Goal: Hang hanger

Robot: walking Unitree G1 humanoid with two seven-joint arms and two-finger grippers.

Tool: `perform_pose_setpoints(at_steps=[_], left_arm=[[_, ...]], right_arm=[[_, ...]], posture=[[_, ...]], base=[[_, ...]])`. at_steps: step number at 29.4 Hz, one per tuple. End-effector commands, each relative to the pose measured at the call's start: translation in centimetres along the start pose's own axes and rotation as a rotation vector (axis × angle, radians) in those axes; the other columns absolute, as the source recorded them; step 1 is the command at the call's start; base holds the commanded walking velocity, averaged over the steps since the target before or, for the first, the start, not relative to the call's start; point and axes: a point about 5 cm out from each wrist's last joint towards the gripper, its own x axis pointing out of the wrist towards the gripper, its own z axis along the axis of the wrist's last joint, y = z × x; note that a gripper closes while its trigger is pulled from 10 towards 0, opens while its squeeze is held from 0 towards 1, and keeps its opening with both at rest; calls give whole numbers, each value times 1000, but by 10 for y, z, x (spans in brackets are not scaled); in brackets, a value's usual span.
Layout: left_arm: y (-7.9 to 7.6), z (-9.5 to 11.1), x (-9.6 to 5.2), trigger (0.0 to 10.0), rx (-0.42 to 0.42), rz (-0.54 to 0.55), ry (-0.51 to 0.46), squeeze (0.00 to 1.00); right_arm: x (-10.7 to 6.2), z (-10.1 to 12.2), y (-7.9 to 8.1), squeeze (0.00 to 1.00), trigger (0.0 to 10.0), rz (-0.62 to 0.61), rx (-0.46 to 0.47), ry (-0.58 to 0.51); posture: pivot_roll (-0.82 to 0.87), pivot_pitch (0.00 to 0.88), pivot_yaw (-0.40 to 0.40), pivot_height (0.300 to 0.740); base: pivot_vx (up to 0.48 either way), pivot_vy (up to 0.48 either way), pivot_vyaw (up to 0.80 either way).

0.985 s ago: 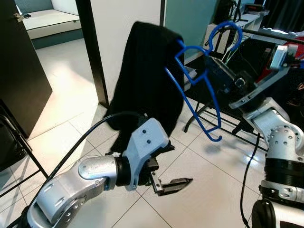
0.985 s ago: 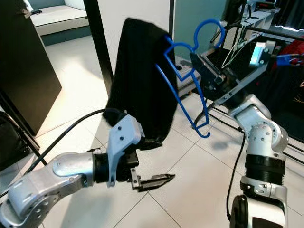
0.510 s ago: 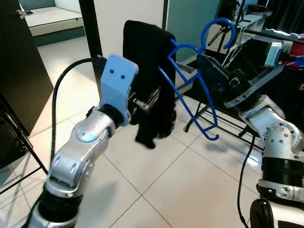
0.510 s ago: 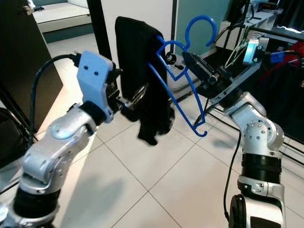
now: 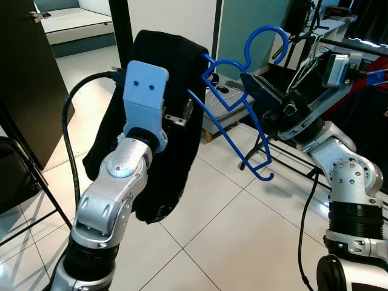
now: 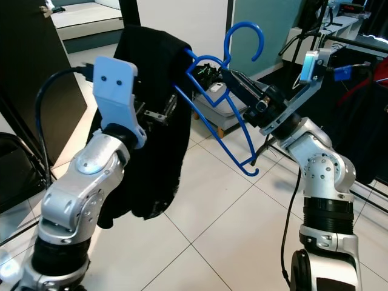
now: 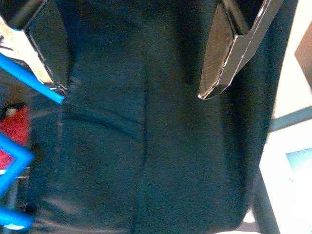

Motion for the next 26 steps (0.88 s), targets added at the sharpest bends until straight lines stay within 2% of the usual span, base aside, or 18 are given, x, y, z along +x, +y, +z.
perform_pose_setpoints(at_steps=[1, 6, 7, 14, 26], left_arm=[[2, 5, 3, 10000, 18, 32, -32, 0], [4, 8, 5, 10000, 50, 56, -55, 0], [5, 8, 5, 0, 62, 50, -65, 0], [4, 4, 3, 0, 92, 36, -61, 0], [3, 3, 5, 0, 96, 40, -72, 0]], right_arm=[[4, 0, 7, 0, 10000, 44, -11, -2], [6, -3, 10, 0, 10000, 58, 2, -2], [6, -3, 10, 0, 10000, 62, 4, -4], [6, 0, 11, 0, 10000, 63, 3, -10], [6, -1, 11, 0, 10000, 46, -9, 3]], posture=[[34, 11, -24, 735], [32, 11, -23, 735], [32, 11, -23, 735], [24, 17, -21, 735], [21, 22, -20, 735]], base=[[0, 0, 0], [0, 0, 0], [0, 0, 0], [0, 0, 0], [0, 0, 0]])
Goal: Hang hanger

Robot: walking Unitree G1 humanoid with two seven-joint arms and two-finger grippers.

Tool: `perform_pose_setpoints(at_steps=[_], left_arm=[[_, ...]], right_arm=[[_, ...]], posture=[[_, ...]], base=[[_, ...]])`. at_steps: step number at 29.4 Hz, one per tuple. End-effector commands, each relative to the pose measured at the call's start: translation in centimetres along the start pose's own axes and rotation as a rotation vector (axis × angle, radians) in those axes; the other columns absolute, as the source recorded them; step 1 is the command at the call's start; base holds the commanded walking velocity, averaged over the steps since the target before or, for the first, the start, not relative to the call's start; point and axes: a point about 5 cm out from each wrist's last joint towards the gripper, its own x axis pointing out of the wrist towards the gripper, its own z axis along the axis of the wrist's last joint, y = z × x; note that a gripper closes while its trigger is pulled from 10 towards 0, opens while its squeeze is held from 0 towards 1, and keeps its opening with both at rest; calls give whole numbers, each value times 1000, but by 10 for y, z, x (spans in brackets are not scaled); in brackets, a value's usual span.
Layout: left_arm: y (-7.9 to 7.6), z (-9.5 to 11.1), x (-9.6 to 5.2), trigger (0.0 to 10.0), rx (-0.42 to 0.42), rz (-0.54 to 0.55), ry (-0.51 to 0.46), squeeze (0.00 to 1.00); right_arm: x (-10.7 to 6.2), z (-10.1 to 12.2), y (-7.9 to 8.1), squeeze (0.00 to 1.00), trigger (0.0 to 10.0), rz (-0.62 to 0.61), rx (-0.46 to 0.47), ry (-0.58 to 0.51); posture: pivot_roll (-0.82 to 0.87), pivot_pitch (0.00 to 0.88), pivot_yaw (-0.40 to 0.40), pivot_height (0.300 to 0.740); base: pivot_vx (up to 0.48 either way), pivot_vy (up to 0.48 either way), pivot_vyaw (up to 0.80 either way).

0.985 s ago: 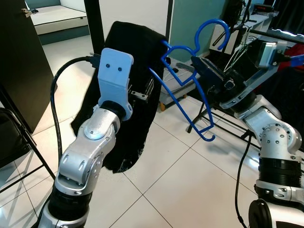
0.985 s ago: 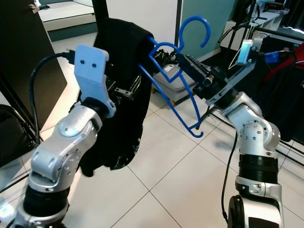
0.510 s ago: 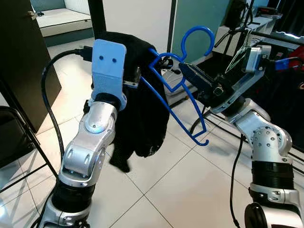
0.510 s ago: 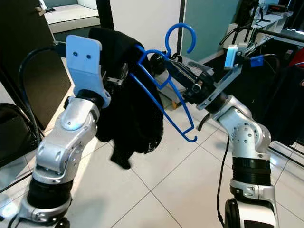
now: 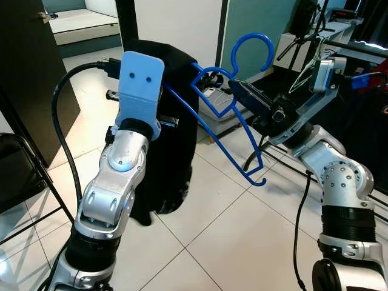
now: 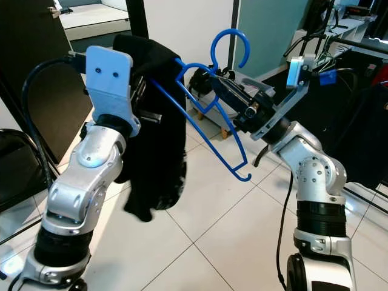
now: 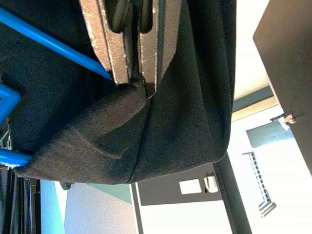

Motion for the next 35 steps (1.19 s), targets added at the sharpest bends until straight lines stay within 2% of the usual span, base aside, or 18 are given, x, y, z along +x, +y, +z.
perform_pose_setpoints(at_steps=[1, 6, 14, 15, 16, 17, 20, 22, 23, 24, 25, 27, 30, 31, 35], left_arm=[[-2, 0, 2, 0, -3, -15, -13, 0], [-10, 8, 2, 0, -34, -67, -53, 0], [-34, 11, -2, 0, -102, -197, -66, 0], [-44, 11, -5, 0, -142, -263, -61, 0], [-47, 11, -6, 0, -161, -287, -57, 0], [-47, 11, -6, 0, -161, -287, -57, 0], [-64, 12, -14, 0, -199, -435, -58, 0], [-81, 11, -29, 0, -237, -600, -54, 0], [-81, 11, -29, 0, -237, -600, -54, 0], [-88, 9, -36, 0, -261, -662, -36, 0], [-88, 9, -36, 0, -261, -662, -36, 0], [-97, 4, -46, 0, -281, -742, -2, 0], [-100, 1, -48, 0, -270, -754, 18, 0], [-101, -3, -50, 10000, -247, -763, 35, 0], [-100, -8, -49, 10000, -217, -751, 56, 0]], right_arm=[[4, 5, 6, 0, 10000, 11, -53, -7], [9, -5, -5, 0, 10000, -101, -102, 35], [21, -11, -18, 0, 10000, -254, -106, -12], [24, -10, -22, 0, 10000, -292, -95, -47], [25, -9, -23, 0, 10000, -303, -92, -58], [25, -9, -23, 0, 10000, -303, -92, -58], [25, -6, -26, 0, 10000, -330, -90, -83], [26, -4, -28, 0, 10000, -348, -97, -93], [26, -4, -28, 0, 10000, -348, -97, -93], [27, -3, -29, 0, 10000, -355, -102, -98], [27, -3, -29, 0, 10000, -355, -102, -98], [28, -2, -30, 0, 10000, -363, -109, -104], [29, -2, -30, 0, 10000, -362, -113, -104], [30, -3, -29, 0, 10000, -355, -117, -101], [33, -6, -25, 0, 10000, -316, -123, -84]], posture=[[24, 23, -20, 735], [28, 23, -21, 735], [32, 23, -21, 735], [36, 24, -22, 735], [36, 24, -22, 735], [36, 24, -22, 735], [37, 23, -23, 735], [37, 23, -23, 735], [37, 23, -23, 735], [34, 23, -25, 735], [34, 23, -25, 735], [35, 25, -28, 735], [34, 25, -28, 735], [32, 25, -26, 735], [32, 25, -26, 735]], base=[[0, 0, 0], [0, 0, 0], [0, 0, 0], [0, 0, 0], [0, 0, 0], [0, 0, 0], [0, 0, 0], [0, 0, 0], [0, 0, 0], [0, 0, 0], [0, 0, 0], [0, 0, 0], [0, 0, 0], [0, 0, 0], [0, 0, 0]])
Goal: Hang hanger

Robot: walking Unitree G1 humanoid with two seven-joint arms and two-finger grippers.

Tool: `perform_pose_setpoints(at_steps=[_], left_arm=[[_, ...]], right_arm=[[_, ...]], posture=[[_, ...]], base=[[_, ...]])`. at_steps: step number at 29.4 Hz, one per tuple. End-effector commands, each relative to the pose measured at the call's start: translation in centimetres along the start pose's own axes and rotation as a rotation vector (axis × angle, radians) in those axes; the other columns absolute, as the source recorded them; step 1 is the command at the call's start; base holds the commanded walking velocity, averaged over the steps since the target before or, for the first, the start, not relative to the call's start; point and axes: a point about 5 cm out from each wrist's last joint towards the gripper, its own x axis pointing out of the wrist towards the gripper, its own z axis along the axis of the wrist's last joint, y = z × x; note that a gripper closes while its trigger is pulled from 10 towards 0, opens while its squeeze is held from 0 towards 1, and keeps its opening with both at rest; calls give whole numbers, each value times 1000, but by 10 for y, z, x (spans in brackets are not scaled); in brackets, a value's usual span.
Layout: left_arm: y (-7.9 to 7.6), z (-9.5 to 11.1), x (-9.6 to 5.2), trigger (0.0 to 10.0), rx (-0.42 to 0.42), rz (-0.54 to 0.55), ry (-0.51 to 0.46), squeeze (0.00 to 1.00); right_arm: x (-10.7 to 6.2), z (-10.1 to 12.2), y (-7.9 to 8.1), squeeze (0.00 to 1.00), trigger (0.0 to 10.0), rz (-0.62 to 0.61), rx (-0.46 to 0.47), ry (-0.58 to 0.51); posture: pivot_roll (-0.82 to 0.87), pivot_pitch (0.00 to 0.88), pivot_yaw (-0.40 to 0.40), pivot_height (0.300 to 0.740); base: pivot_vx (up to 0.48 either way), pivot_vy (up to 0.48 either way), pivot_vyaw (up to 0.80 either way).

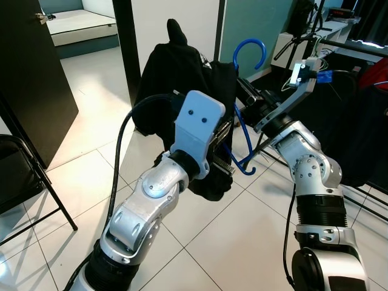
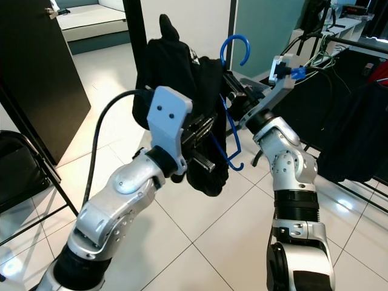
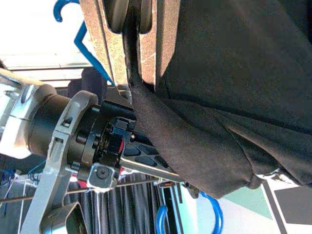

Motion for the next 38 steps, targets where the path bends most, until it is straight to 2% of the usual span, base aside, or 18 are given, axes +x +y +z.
perform_pose_setpoints(at_steps=[1, 2, 5, 7, 13, 17, 19, 20, 21, 22, 23, 24, 25, 26, 28, 29, 32, 38], left_arm=[[-21, -4, 0, 10000, -4, -136, 21, 0], [-16, -4, -1, 10000, 0, -111, 20, 1000], [-2, -1, -2, 10000, -2, -52, 2, 1000], [-1, 0, -2, 10000, -7, -52, 0, 1000], [1, 6, -9, 10000, -61, -123, -8, 1000], [13, 15, -24, 10000, -123, -201, -14, 1000], [33, 32, -35, 10000, -146, -208, -63, 1000], [33, 32, -35, 10000, -146, -208, -63, 1000], [51, 46, -42, 10000, -154, -184, -113, 1000], [51, 46, -42, 10000, -154, -184, -113, 1000], [77, 65, -52, 10000, -131, -145, -169, 1000], [77, 65, -52, 10000, -131, -145, -169, 1000], [88, 70, -57, 10000, -88, -130, -155, 1000], [88, 70, -57, 10000, -88, -130, -155, 1000], [104, 74, -64, 10000, 46, -124, -77, 1000], [107, 74, -65, 10000, 80, -144, -48, 0], [109, 76, -66, 10000, 108, -183, -21, 0], [100, 85, -67, 10000, 146, -434, 70, 0]], right_arm=[[10, 12, 12, 0, 10000, 50, -34, -55], [9, 10, 16, 0, 10000, 89, -44, -32], [5, 4, 23, 0, 10000, 164, -61, 14], [5, 4, 23, 0, 10000, 171, -65, 18], [1, 6, 22, 0, 10000, 186, -75, 27], [-4, 11, 19, 0, 10000, 207, -96, 34], [-12, 18, 12, 0, 10000, 218, -115, 42], [-12, 18, 12, 0, 10000, 218, -115, 42], [-20, 20, 7, 0, 10000, 237, -131, 62], [-20, 20, 7, 0, 10000, 237, -131, 62], [-34, 23, 3, 0, 10000, 292, -150, 109], [-34, 23, 3, 0, 10000, 292, -150, 109], [-44, 22, 5, 0, 10000, 352, -157, 149], [-44, 22, 5, 0, 10000, 352, -157, 149], [-60, 20, 12, 0, 10000, 469, -160, 229], [-66, 19, 15, 0, 10000, 513, -157, 261], [-71, 18, 19, 0, 10000, 555, -152, 292], [-76, 10, 33, 0, 10000, 679, -129, 337]], posture=[[32, 25, -26, 735], [33, 24, -28, 735], [33, 20, -28, 735], [33, 20, -28, 735], [33, 20, -28, 735], [37, 12, -24, 735], [47, 9, -26, 735], [47, 9, -26, 735], [47, 9, -26, 735], [47, 9, -26, 735], [47, 9, -26, 735], [47, 9, -26, 735], [58, 3, -24, 735], [58, 3, -24, 735], [56, 4, -21, 735], [57, 4, -17, 735], [58, 4, -14, 735], [65, 0, 7, 735]], base=[[0, 0, 0], [0, 0, 0], [0, 0, 0], [0, 0, 0], [0, 0, 0], [0, 0, 0], [0, 0, 0], [0, 0, 0], [0, 0, 0], [0, 0, 0], [0, 0, 0], [0, 0, 0], [0, 0, 0], [0, 0, 0], [0, 0, 0], [0, 0, 0], [0, 0, 0], [0, 0, 0]])
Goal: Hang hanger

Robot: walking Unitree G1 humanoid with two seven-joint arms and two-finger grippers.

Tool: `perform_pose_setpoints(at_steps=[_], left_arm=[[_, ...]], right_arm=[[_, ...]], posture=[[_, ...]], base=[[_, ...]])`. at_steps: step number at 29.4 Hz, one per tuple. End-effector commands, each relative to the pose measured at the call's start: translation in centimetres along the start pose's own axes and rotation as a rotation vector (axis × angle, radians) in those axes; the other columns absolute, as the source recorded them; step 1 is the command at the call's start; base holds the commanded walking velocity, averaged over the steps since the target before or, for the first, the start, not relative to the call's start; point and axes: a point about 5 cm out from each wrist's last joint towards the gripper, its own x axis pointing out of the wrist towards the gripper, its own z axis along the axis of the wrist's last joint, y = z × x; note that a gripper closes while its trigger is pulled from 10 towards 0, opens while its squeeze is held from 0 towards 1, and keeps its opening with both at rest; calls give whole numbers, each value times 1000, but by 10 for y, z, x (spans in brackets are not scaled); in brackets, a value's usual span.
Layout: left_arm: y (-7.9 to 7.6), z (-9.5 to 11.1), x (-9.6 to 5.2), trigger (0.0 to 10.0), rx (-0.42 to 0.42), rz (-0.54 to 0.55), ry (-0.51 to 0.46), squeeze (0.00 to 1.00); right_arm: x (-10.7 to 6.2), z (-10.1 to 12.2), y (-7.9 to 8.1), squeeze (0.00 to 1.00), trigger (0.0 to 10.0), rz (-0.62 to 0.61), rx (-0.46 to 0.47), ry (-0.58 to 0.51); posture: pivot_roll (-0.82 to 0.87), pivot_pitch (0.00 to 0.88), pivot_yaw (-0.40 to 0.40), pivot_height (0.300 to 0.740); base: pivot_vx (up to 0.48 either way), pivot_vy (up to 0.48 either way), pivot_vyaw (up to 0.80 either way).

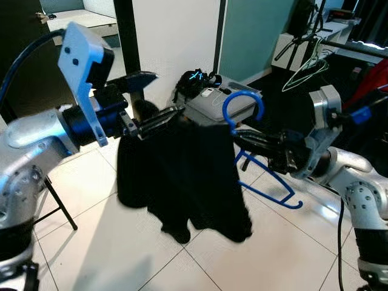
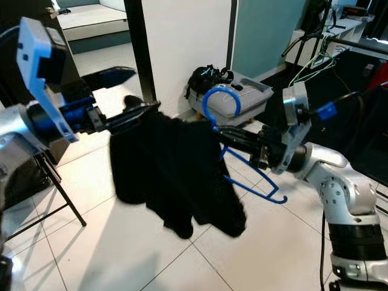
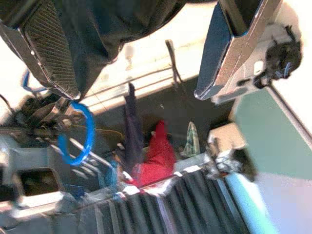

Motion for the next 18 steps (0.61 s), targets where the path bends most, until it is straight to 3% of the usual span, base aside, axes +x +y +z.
perform_pose_setpoints(at_steps=[1, 6, 10, 13, 18], left_arm=[[-8, -2, 2, 10000, -16, -127, 47, 0], [-19, -12, -1, 10000, -6, -313, 201, 0], [-20, -17, -2, 10000, 4, -341, 246, 0], [-15, -29, -5, 10000, 48, -340, 348, 0], [-10, -34, -6, 10000, 70, -318, 390, 0]], right_arm=[[7, 7, 8, 0, 10000, 71, -26, -28], [14, 7, 15, 0, 10000, 131, -33, -19], [16, 7, 17, 0, 10000, 144, -34, -18], [20, 8, 18, 0, 10000, 159, -42, -20], [22, 9, 21, 0, 10000, 181, -47, -21]], posture=[[66, 0, 11, 735], [75, 0, 25, 735], [75, 0, 25, 735], [78, 0, 34, 735], [80, 0, 37, 735]], base=[[0, 0, 0], [0, 0, 0], [0, 0, 0], [0, 0, 0], [0, 0, 0]])
